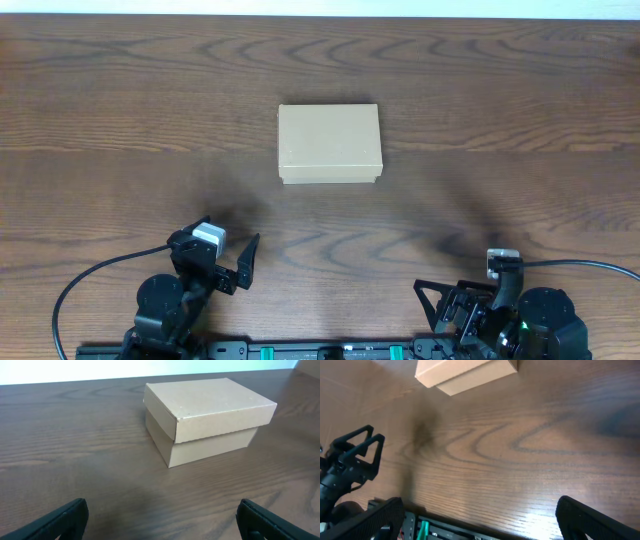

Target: Pack container

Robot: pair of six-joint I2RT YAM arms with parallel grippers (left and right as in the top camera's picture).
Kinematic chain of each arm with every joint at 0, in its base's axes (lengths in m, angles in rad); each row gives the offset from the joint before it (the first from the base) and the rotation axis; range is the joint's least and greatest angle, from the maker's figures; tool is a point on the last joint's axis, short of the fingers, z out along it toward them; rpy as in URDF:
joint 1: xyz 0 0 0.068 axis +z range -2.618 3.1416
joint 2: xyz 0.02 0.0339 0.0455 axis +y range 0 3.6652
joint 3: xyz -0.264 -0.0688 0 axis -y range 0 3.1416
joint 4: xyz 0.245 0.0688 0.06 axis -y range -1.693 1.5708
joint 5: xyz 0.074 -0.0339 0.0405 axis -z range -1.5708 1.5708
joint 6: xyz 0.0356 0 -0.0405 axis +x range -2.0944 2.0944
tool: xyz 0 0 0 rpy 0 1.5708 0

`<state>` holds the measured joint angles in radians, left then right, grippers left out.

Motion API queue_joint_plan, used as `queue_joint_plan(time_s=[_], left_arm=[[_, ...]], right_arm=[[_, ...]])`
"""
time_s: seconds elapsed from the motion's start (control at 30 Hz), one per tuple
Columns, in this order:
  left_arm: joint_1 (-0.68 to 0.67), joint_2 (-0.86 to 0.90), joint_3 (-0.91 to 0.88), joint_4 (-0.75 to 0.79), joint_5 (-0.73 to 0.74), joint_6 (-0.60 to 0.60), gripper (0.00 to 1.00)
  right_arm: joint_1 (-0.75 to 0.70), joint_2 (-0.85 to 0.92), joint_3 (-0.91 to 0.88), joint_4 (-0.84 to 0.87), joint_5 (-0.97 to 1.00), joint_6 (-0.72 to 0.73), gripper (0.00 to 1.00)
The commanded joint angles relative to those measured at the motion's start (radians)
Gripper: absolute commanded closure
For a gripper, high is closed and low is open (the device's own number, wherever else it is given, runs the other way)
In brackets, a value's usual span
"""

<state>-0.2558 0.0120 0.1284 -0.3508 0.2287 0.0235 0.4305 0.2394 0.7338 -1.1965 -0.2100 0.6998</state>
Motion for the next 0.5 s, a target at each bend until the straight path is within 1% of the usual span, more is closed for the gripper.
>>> queue_joint_plan(time_s=[0.0,0.1,0.23,0.37,0.47], left_arm=[[0.007,-0.008,-0.022,-0.002,0.000,0.006,0.05],[0.007,-0.008,-0.022,-0.002,0.000,0.007,0.05],[0.007,-0.008,-0.022,-0.002,0.000,0.007,0.05],[0.007,-0.008,-0.022,-0.002,0.000,0.007,0.05],[0.007,-0.008,-0.022,-0.002,0.000,0.006,0.05]], right_arm=[[0.008,-0.006,-0.003,-0.001,-0.006,-0.004,0.01],[0.019,-0.011,-0.003,0.029,0.005,-0.004,0.01],[0.037,-0.011,-0.003,0.200,0.130,-0.020,0.01],[0.037,-0.012,-0.018,0.303,0.219,-0.148,0.01],[0.038,-0.013,-0.071,0.360,0.276,-0.246,0.01]])
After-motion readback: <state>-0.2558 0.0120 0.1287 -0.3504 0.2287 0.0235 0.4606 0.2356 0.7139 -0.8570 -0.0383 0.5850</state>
